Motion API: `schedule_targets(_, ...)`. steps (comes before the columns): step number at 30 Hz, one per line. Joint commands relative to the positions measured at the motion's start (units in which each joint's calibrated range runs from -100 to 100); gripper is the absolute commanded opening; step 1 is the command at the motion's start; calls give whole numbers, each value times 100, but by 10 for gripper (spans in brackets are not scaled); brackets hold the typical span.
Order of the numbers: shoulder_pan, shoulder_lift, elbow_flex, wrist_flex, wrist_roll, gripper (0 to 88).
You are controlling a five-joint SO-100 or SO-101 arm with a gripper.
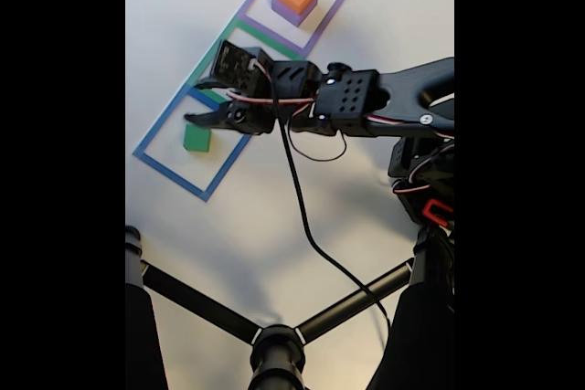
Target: Tower of hanoi
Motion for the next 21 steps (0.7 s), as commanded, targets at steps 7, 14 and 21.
schedule_targets(7, 1114, -2040, -2492, 5601, 0, 0)
schedule_targets(14, 1846, -2008, -4791, 8272, 0, 0)
schedule_targets(21, 2494, -2248, -5036, 8960, 0, 0)
